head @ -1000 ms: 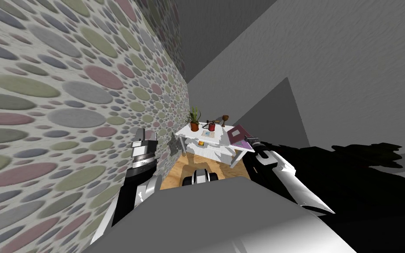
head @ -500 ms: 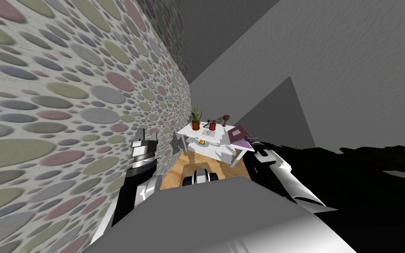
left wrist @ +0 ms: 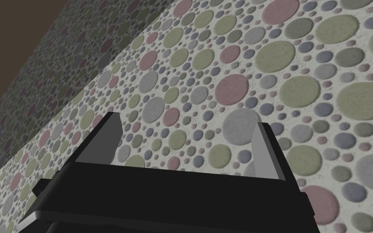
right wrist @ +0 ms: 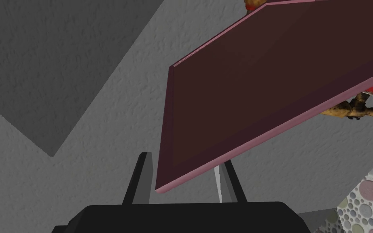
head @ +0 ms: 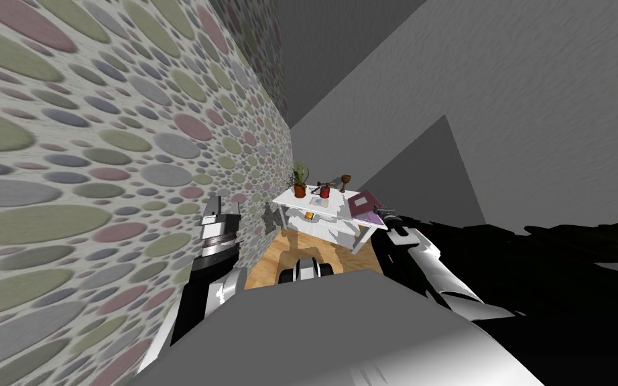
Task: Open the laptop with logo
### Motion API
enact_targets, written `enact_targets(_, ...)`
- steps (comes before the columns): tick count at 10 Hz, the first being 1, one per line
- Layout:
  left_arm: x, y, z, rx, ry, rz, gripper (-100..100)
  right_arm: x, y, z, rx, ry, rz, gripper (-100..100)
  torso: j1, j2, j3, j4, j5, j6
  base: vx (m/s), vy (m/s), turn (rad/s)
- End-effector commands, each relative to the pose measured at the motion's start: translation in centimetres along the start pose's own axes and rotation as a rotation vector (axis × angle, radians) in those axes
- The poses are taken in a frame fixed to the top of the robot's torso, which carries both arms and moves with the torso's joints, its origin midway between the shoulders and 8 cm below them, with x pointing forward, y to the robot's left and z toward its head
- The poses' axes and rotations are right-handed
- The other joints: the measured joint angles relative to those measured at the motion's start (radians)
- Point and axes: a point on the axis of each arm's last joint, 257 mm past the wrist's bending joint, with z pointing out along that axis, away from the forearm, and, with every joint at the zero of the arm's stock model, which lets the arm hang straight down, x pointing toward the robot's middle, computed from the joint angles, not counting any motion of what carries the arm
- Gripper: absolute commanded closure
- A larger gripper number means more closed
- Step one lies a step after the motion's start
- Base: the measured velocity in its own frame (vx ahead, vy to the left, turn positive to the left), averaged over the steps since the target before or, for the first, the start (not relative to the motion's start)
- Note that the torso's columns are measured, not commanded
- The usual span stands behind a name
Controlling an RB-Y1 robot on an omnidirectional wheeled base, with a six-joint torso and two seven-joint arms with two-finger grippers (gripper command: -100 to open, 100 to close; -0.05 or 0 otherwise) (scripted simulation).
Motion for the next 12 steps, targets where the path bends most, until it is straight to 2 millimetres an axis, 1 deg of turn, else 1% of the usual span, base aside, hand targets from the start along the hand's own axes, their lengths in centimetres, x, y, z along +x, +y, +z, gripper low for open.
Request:
enact_targets(1,0.0,0.0,0.0,0.000,0.000,0.000,0,2.1,1.9,-0.6,-0.014,0.006,0.123,100,-0.004,0.001,0.001,-0.001,-0.003,0.001,0.016,-0.102,-0.038)
enact_targets(4,0.0,0.0,0.0,0.000,0.000,0.000,0,4.1,4.0,-1.2,-0.027,0.011,0.245,100,-0.013,-0.001,0.000,-0.004,-0.009,0.003,-0.006,-0.100,-0.032)
enact_targets(8,0.0,0.0,0.0,0.000,0.000,0.000,0,6.6,7.0,-2.3,-0.040,0.017,0.408,100,-0.005,-0.003,-0.001,-0.004,-0.005,-0.002,0.000,-0.085,-0.040)
enact_targets(9,0.0,0.0,0.0,0.000,0.000,0.000,0,4.3,5.1,-1.0,-0.028,0.005,0.380,-100,-0.002,-0.001,0.000,-0.001,-0.002,-0.002,-0.037,-0.034,0.057)
enact_targets(11,0.0,0.0,0.0,0.000,0.000,0.000,0,3.3,4.3,-0.3,-0.019,0.005,0.378,-100,0.005,0.006,0.003,0.003,0.004,0.001,-0.059,0.023,0.053)
enact_targets(12,0.0,0.0,0.0,0.000,0.000,0.000,0,2.3,3.5,0.4,-0.011,0.005,0.377,-100,0.004,0.006,0.004,0.004,0.004,0.001,-0.078,0.054,0.056)
